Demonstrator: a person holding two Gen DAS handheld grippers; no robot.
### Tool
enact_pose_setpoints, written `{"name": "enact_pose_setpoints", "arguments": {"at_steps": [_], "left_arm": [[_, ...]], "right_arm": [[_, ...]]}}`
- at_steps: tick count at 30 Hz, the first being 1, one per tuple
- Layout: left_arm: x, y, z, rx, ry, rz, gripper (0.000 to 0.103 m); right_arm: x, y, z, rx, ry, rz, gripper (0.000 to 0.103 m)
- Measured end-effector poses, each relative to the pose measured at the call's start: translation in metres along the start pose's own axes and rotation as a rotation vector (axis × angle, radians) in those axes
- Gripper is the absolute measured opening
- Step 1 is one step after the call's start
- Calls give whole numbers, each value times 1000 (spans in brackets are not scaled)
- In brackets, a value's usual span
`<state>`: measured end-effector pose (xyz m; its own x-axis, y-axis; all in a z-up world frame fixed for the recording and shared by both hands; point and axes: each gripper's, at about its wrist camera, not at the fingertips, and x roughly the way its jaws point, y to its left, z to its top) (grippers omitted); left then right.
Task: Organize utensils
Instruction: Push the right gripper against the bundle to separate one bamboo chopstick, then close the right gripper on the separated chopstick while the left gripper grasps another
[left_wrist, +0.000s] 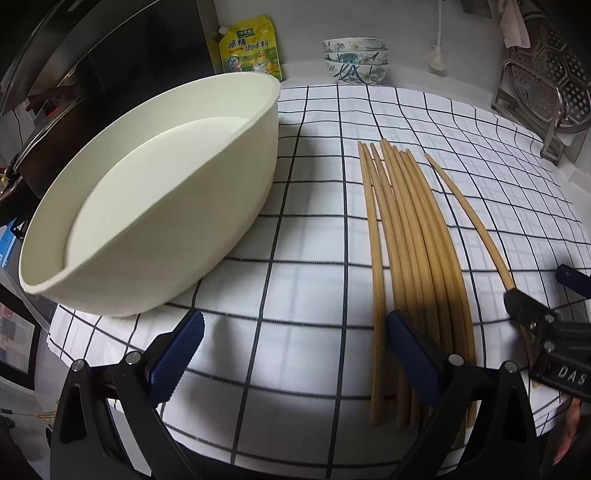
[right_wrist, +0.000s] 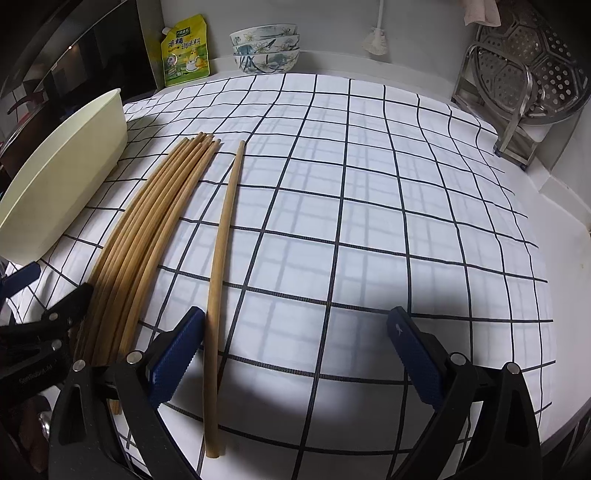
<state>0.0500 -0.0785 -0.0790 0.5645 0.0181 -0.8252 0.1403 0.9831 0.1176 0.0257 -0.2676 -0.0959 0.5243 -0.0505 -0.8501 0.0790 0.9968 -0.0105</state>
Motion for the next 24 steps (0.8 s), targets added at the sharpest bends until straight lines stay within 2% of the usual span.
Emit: {"name": "enact_pose_setpoints", "arguments": {"at_steps": [6, 12, 17, 18, 19, 21, 24], "left_arm": [[7, -2, 14, -16, -16, 27, 97], [13, -4, 20, -39, -3, 11, 96], [18, -4, 24, -62, 11, -4, 95], [19, -5, 24, -63, 14, -11, 92], [19, -5, 24, -67, 19, -21, 85], [19, -6, 26, -80, 25, -44, 78], [19, -14, 29, -57, 21, -63, 62]], "right_arm": [[3, 3, 7, -21, -15, -8, 94], [8, 7, 14, -34, -36, 12, 93], [8, 11, 17, -49, -53, 36, 75], [7, 12, 18, -56, -55, 40, 73], [7, 14, 18, -65, -59, 44, 68], [6, 18, 18, -85, -67, 52, 58], [3, 23, 17, -114, -72, 70, 39]]}}
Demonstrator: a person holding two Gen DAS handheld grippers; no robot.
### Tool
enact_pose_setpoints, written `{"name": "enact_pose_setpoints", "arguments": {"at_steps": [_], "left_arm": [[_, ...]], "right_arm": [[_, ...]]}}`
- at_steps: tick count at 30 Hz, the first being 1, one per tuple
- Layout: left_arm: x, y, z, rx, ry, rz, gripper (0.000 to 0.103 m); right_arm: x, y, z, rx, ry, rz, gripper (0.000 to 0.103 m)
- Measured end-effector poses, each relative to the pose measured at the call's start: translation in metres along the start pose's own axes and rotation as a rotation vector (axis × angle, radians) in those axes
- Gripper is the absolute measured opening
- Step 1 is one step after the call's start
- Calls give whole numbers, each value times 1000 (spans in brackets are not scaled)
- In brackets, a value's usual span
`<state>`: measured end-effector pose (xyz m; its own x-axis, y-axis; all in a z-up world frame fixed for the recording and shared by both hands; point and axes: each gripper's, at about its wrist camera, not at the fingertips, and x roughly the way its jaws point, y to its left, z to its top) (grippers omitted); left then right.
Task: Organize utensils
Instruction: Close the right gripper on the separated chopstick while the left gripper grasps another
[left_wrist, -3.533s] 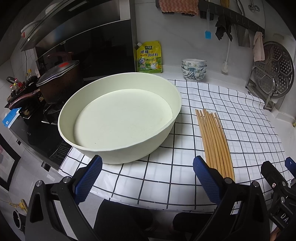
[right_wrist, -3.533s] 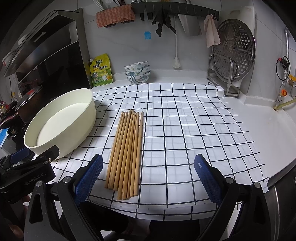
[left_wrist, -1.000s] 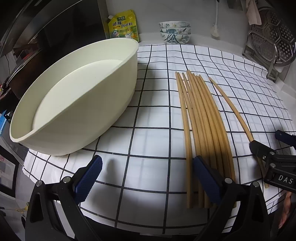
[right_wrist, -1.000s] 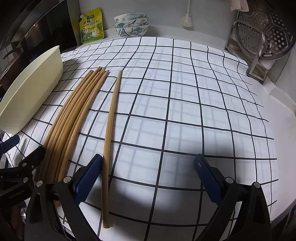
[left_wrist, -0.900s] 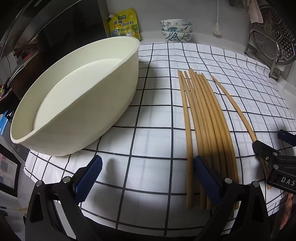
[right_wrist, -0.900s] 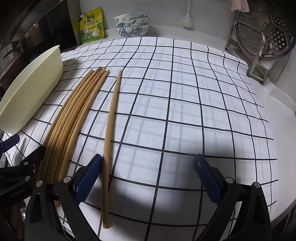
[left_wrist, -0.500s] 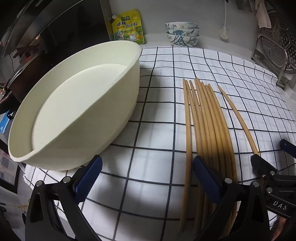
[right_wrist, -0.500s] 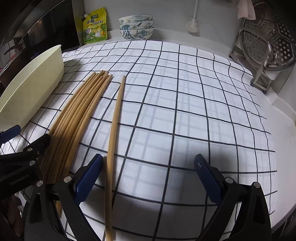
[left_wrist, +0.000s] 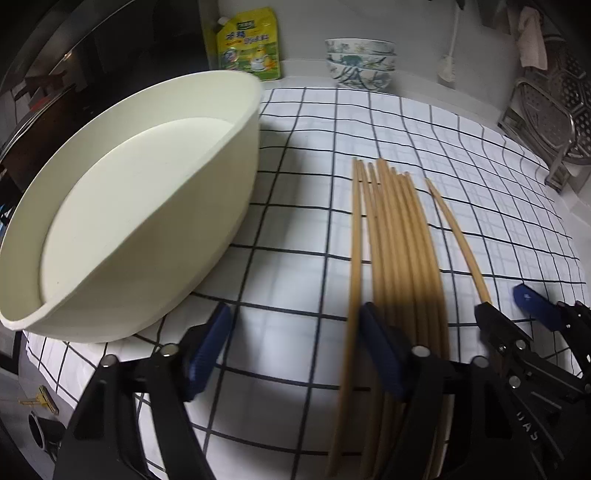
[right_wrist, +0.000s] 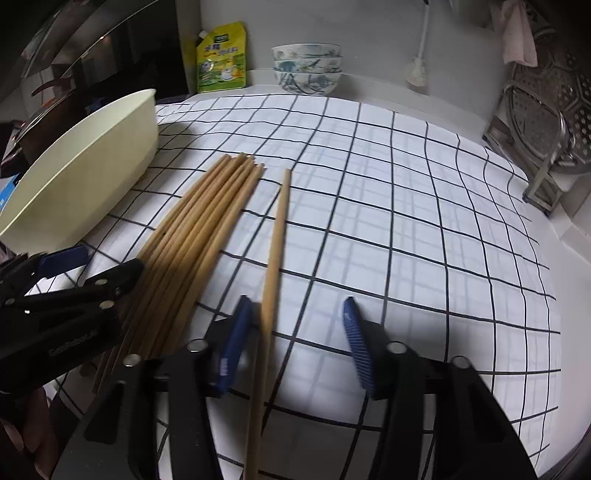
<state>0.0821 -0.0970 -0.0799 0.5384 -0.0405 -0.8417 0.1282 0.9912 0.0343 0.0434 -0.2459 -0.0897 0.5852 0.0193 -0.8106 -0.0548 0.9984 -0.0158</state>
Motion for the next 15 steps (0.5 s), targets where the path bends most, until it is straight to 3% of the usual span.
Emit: {"name": "enact_pose_setpoints", "arguments": {"at_steps": [2, 3, 5, 7, 15], "left_arm": [[-1, -7, 0, 22, -1, -15, 50], [-2, -9, 0, 30, 1, -30, 39], [-3, -13, 0, 38, 6, -43, 28], [-3, -16, 1, 34, 18, -85, 7], [-6, -18, -2, 24, 33, -152, 7]], "right_arm": [[-1, 3, 0, -13, -4, 8, 17], [-2, 3, -1, -17, -7, 7, 11], [-2, 2, -1, -19, -10, 10, 7], [-3, 3, -2, -25, -14, 17, 7], [-7, -9, -2, 53, -32, 76, 6]]}}
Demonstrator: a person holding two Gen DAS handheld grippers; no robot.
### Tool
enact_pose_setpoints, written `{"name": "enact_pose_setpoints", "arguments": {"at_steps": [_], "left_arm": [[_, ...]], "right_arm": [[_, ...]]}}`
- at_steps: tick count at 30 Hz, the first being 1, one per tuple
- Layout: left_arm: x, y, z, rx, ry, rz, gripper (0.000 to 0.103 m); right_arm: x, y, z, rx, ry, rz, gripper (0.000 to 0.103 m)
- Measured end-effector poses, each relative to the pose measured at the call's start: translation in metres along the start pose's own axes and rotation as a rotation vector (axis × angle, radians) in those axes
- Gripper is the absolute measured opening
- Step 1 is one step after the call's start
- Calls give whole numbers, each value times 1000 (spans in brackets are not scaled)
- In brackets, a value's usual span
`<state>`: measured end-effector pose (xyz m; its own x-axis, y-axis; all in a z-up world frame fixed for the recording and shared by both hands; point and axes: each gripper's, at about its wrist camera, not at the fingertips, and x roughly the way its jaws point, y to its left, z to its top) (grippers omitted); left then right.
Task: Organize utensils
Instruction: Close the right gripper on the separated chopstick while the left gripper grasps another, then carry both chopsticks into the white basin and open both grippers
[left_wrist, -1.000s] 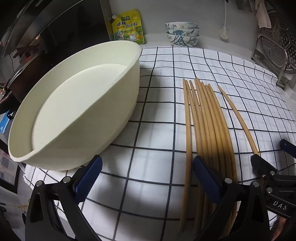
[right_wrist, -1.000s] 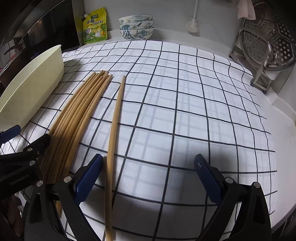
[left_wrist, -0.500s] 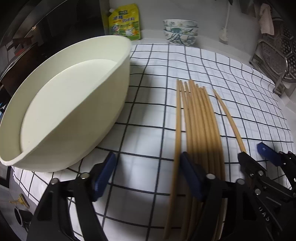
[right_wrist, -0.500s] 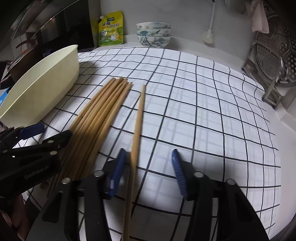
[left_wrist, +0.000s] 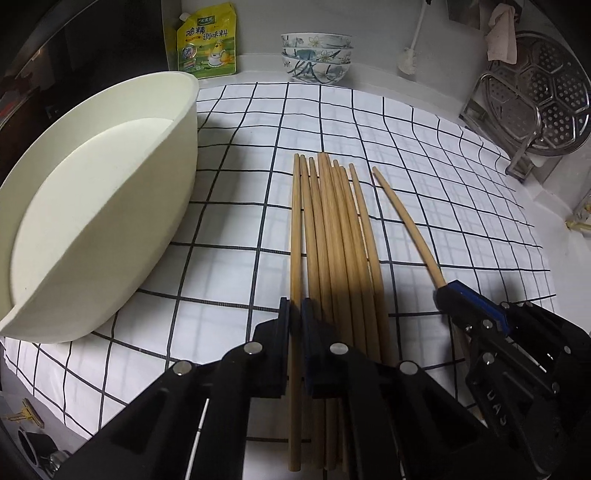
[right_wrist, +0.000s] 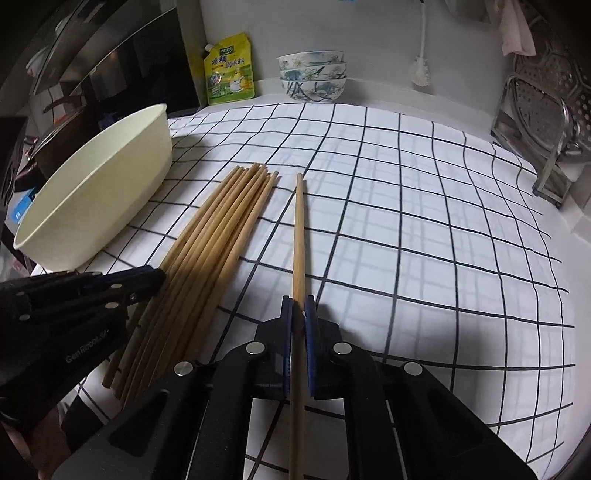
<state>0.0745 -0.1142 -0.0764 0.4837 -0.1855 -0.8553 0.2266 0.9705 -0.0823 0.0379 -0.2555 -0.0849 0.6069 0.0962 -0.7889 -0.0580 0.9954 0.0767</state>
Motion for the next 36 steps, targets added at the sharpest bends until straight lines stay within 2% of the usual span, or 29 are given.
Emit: {"name": "enact_pose_setpoints", "arguments": {"at_steps": [7, 11, 15, 19, 23, 26, 30, 36], "left_arm": [[-27, 7, 12, 3, -57, -30, 7], [-58, 18, 26, -8, -113, -84, 7], [-92, 42, 41, -6, -191, -89, 7], [-115, 84, 53, -25, -258, -39, 7], [-124, 134, 63, -62, -283, 27, 7], [-118, 171, 67, -92, -271, 72, 7], [-100, 204, 68, -123, -229, 81, 7], [-69, 229, 71, -145, -175, 85, 7]], "right_arm": [[-23, -9, 8, 98, -64, 41, 6], [-43, -3, 23, 134, -119, 85, 6], [-66, 26, 53, 114, -194, 150, 6], [-71, 65, 89, 66, -224, 229, 6], [-51, 115, 123, 15, -202, 285, 6], [-24, 151, 142, 1, -141, 342, 6], [14, 191, 152, -31, -64, 359, 6], [58, 220, 157, -40, 40, 339, 7]]}}
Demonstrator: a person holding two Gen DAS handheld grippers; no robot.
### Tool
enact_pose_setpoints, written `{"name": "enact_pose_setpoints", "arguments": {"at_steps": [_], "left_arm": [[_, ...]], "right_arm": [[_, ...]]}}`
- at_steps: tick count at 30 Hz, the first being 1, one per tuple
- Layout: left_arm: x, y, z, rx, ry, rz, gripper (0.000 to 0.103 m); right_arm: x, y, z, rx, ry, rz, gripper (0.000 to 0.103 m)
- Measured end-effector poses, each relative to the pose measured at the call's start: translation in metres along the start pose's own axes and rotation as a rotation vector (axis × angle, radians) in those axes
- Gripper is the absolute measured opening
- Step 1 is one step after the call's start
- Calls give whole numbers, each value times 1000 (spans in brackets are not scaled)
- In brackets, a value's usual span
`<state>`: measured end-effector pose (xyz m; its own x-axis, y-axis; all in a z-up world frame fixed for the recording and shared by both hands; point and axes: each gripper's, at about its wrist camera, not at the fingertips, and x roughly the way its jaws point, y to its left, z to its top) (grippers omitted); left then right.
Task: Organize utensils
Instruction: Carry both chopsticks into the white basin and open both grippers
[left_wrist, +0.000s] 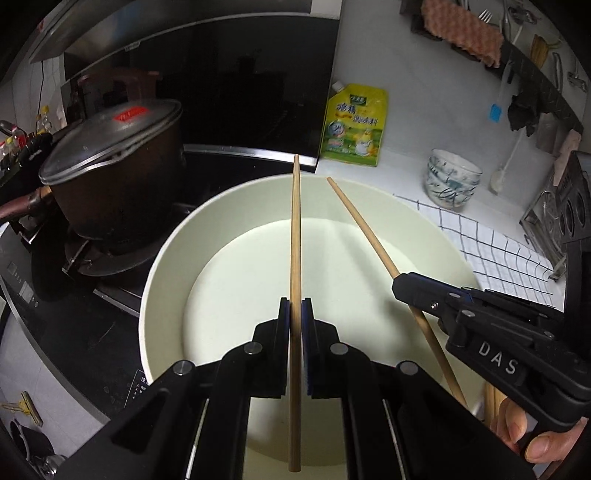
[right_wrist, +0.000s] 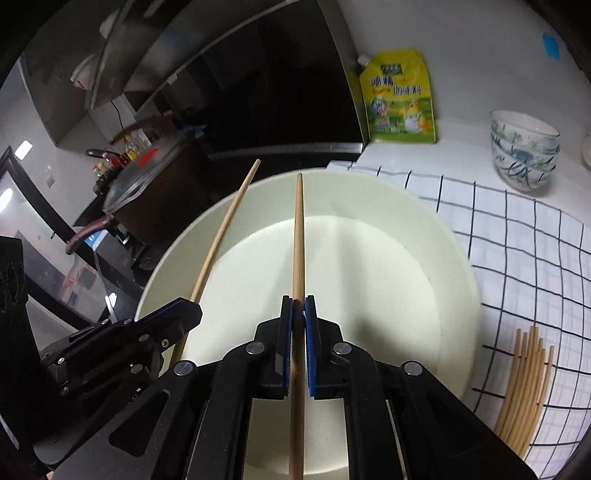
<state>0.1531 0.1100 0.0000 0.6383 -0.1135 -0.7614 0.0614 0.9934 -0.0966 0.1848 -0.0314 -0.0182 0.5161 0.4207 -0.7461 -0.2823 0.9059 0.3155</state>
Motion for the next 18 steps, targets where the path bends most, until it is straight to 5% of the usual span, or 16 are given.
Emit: {"name": "enact_pose_setpoints", "arguments": {"at_steps": [9, 11, 15, 18], "left_arm": [[16, 14, -5, -27, 36, 1, 7], [14, 16, -5, -35, 31, 13, 13], [6, 20, -6, -57, 12, 16, 41], [0, 22, -7, -68, 2, 16, 45]], "right_arm": [[13, -4, -8, 10, 36, -59, 7], [10, -4, -9, 1, 31, -77, 12], [0, -5, -10, 6, 9, -81, 15], [-8, -3, -12, 3, -3, -84, 15]]}}
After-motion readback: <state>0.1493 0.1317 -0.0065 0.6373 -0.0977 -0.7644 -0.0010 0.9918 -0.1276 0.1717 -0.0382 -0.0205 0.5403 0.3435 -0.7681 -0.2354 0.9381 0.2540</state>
